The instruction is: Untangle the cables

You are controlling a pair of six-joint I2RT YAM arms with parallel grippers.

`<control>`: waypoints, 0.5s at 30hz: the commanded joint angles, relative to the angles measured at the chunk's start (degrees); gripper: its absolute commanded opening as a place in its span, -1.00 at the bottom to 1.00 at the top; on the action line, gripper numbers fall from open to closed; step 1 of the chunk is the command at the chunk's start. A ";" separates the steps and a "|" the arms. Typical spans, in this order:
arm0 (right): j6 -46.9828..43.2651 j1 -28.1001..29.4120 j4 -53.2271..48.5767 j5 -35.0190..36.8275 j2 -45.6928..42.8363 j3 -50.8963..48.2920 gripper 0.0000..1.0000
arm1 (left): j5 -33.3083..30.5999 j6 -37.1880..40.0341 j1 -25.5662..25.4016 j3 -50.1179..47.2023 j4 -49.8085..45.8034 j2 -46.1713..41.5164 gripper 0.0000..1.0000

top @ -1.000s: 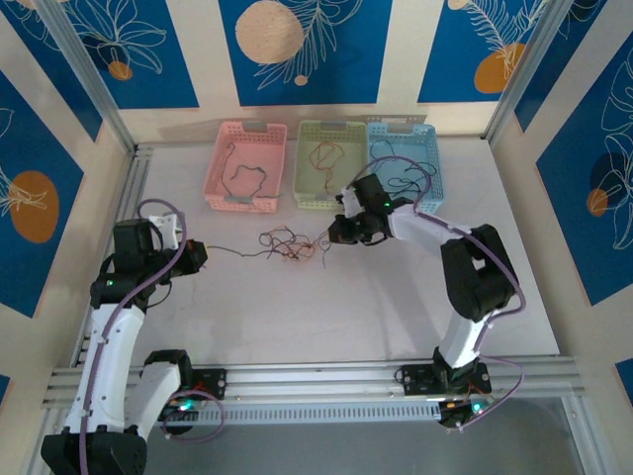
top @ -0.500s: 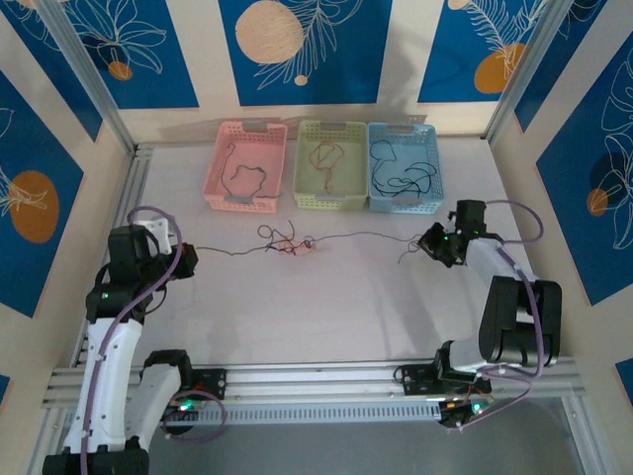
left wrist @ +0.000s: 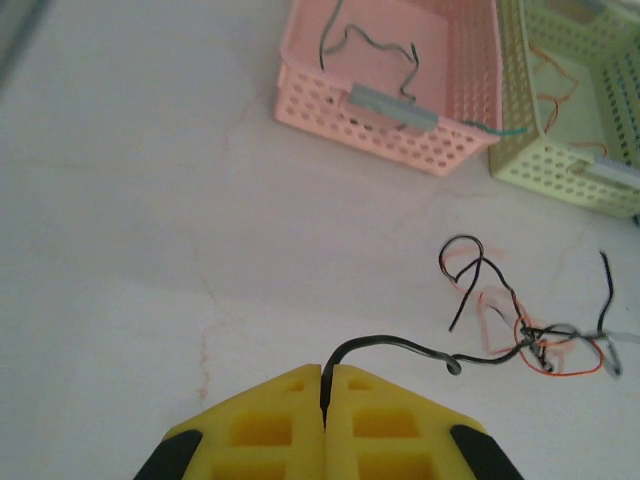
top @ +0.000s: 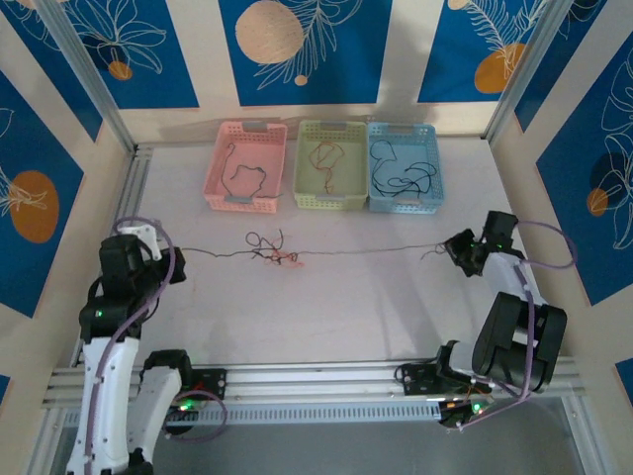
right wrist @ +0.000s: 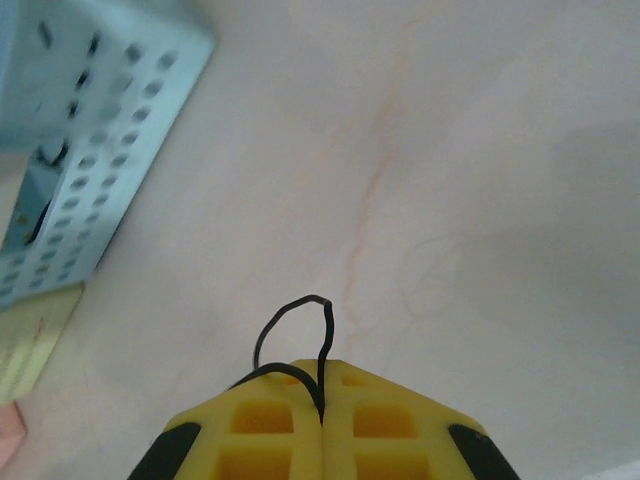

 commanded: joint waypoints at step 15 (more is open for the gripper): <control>6.39 -9.23 -0.25 -0.74 -3.47 -1.99 -1.00 | -5.37 0.42 1.01 2.45 -1.44 -1.03 -1.00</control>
